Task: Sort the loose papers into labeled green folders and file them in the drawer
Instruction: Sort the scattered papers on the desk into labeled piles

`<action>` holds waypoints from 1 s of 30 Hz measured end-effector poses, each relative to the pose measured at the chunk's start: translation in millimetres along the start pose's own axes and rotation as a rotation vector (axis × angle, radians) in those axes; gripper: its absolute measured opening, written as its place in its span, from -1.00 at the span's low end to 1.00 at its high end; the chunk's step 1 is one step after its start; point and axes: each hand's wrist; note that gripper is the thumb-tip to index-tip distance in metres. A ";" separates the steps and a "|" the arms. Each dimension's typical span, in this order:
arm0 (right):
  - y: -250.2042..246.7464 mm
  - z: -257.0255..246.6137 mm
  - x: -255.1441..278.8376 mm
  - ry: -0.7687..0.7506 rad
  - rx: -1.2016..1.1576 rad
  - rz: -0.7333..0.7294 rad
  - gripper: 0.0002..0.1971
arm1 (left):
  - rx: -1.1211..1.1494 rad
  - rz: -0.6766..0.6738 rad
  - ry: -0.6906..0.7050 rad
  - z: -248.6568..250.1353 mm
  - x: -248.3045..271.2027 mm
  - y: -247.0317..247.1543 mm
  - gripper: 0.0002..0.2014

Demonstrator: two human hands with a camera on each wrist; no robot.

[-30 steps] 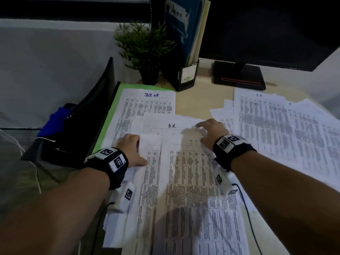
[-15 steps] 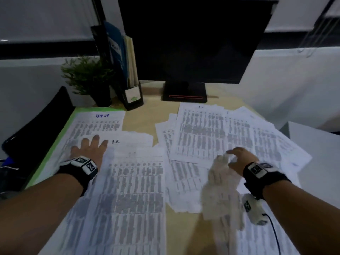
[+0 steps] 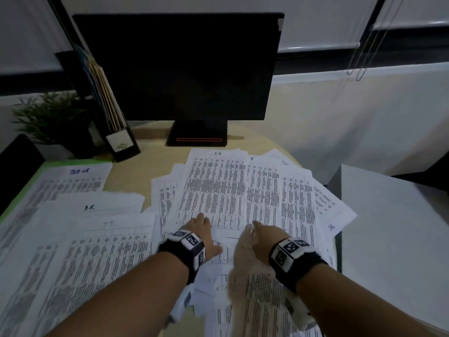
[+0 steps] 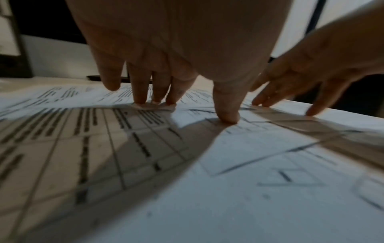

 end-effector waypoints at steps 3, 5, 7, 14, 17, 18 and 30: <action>-12.0 14.3 1.4 0.126 -0.250 0.089 -0.52 | -0.049 0.001 0.040 12.0 13.5 3.8 -0.14; -16.5 23.6 -0.1 0.199 -0.323 0.093 -0.49 | -0.060 0.003 0.104 18.8 28.1 5.3 -0.19; -16.4 27.7 -2.6 0.287 -0.378 0.090 -0.45 | -0.061 0.003 0.198 28.5 45.9 7.6 -0.24; -2.0 22.9 2.4 0.511 -0.050 0.070 0.13 | 0.272 -0.039 0.323 41.3 62.5 4.0 -0.46; -1.6 21.7 0.0 0.550 -0.027 0.069 0.21 | 0.305 0.114 0.068 22.1 39.2 -3.0 -0.20; -3.5 20.8 -0.1 0.552 -0.026 0.059 0.24 | 0.299 0.089 -0.006 16.0 29.6 -4.5 -0.11; -3.2 25.2 0.3 0.463 -0.719 0.164 -0.34 | 0.615 0.013 -0.118 18.5 4.9 -4.1 -0.41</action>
Point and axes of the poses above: each hand's wrist, its own x-axis away from the middle knuckle, its own y-axis out of the palm, z = x × y
